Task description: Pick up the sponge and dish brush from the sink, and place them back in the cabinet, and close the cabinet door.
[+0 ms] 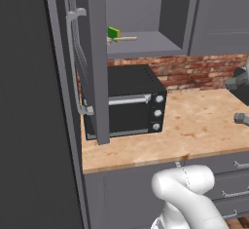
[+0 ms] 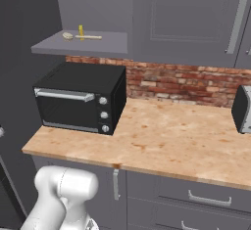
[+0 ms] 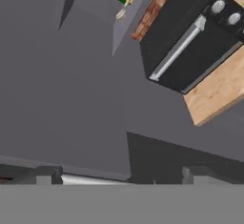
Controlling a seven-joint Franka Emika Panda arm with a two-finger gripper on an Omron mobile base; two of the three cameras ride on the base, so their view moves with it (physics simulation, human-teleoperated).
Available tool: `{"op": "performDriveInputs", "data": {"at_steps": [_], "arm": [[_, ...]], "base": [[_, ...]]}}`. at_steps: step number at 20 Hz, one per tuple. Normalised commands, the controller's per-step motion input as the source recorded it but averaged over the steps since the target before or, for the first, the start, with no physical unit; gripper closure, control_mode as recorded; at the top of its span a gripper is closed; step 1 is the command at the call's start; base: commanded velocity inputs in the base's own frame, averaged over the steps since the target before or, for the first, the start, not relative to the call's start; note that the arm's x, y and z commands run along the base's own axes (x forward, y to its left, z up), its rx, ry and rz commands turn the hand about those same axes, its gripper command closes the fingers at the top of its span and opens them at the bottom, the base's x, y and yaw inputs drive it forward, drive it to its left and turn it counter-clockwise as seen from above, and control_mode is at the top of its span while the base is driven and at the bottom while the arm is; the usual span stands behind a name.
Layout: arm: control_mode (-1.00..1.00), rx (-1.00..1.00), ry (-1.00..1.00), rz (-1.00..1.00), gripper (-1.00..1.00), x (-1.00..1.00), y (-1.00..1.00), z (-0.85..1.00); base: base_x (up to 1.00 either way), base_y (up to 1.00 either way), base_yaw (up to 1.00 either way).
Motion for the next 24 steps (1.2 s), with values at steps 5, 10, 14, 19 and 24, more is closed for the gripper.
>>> {"op": "performDriveInputs", "data": {"at_steps": [5, 10, 14, 19, 24], "arm": [[-1.00, 0.20, 0.00, -0.06, -1.00, -0.43, 0.00, -0.18], [-1.00, 0.19, 0.00, -0.03, -1.00, -0.37, 0.00, -0.09], [-1.00, 0.12, 0.00, -0.05, -1.00, -0.36, -0.03, -0.01], [-1.00, 0.06, 0.01, -0.08, -1.00, -0.38, -0.05, 0.00], [-1.00, 0.07, 0.00, -0.08, -1.00, -0.37, -0.03, 0.00]], "base": [[0.00, 0.00, 0.00], [0.00, 0.00, 0.00], [0.00, 0.00, 0.00], [0.00, 0.00, 0.00], [0.00, 0.00, 0.00]]}}
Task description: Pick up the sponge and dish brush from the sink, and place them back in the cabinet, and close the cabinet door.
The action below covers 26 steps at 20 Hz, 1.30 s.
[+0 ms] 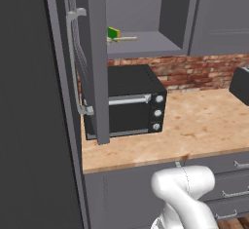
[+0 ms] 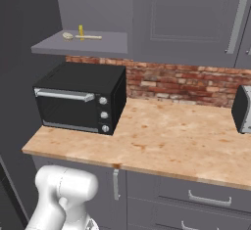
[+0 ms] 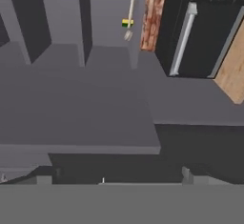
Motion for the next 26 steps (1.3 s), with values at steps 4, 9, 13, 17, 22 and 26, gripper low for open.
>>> {"op": "performDriveInputs", "data": {"at_steps": [4, 9, 13, 17, 22, 26], "arm": [[-1.00, 0.04, 0.04, -0.03, -1.00, -0.25, -0.07, 0.00], [-1.00, 0.01, 0.08, 0.00, -1.00, -0.23, -0.01, 0.00], [-1.00, 0.00, 0.08, 0.00, -1.00, -0.12, 0.08, -0.01], [-1.00, 0.00, 0.01, 0.00, -1.00, -0.03, 0.20, -0.04], [-1.00, 0.00, 0.00, 0.00, -1.00, 0.00, 0.23, 0.00], [-1.00, 0.01, 0.00, 0.03, -1.00, 0.00, 0.23, -0.01]], "base": [[0.00, 0.00, 0.00], [0.00, 0.00, 0.00], [0.00, 0.00, 0.00], [0.00, 0.00, 0.00], [0.00, 0.00, 0.00], [0.00, 0.00, 0.00]]}}
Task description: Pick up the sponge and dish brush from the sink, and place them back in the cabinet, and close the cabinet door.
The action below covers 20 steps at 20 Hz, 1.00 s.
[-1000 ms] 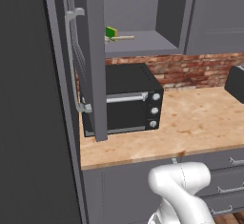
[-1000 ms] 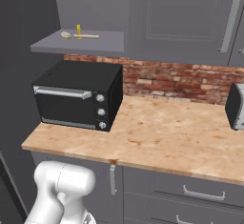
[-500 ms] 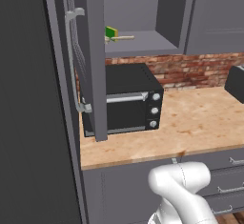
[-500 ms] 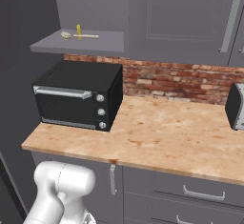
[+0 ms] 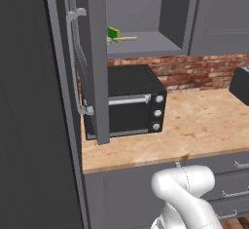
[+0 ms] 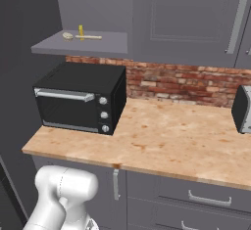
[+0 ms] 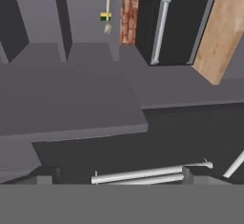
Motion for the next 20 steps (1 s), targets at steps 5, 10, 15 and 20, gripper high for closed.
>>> {"op": "performDriveInputs", "data": {"at_steps": [5, 10, 15, 20], "arm": [[-1.00, 0.01, 0.00, 0.06, -1.00, 0.00, 0.25, -0.04], [-1.00, 0.00, 0.00, 0.02, -1.00, 0.09, 0.35, -0.05], [-1.00, -0.01, -0.03, 0.00, -1.00, 0.16, 0.41, -0.10], [-1.00, -0.05, -0.01, -0.06, -1.00, 0.25, 0.36, -0.10]], "base": [[0.00, 0.00, 0.00], [0.00, 0.00, 0.00], [0.00, 0.00, 0.00], [0.00, 0.00, 0.00]]}}
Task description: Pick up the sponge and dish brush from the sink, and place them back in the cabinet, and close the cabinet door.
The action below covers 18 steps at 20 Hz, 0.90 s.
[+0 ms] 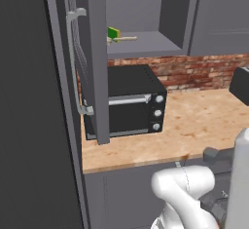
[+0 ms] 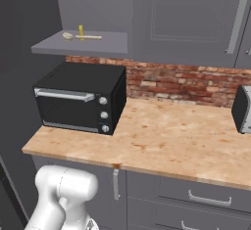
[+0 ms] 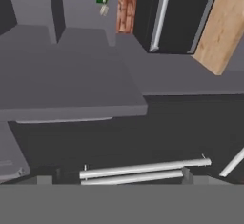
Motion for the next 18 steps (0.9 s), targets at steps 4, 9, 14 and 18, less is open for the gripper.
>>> {"op": "performDriveInputs", "data": {"at_steps": [4, 9, 14, 18], "arm": [[-1.00, -0.06, 0.00, -0.01, -1.00, 0.22, 0.30, -0.16], [-1.00, -0.02, -0.04, 0.00, -1.00, 0.29, 0.33, -0.10], [-1.00, -0.01, -0.03, 0.00, -1.00, 0.32, 0.34, -0.08], [-1.00, -0.02, -0.03, 0.00, -1.00, 0.35, 0.28, -0.05]], "base": [[0.00, 0.00, 0.00], [0.00, 0.00, 0.00], [0.00, 0.00, 0.00], [0.00, 0.00, 0.00]]}}
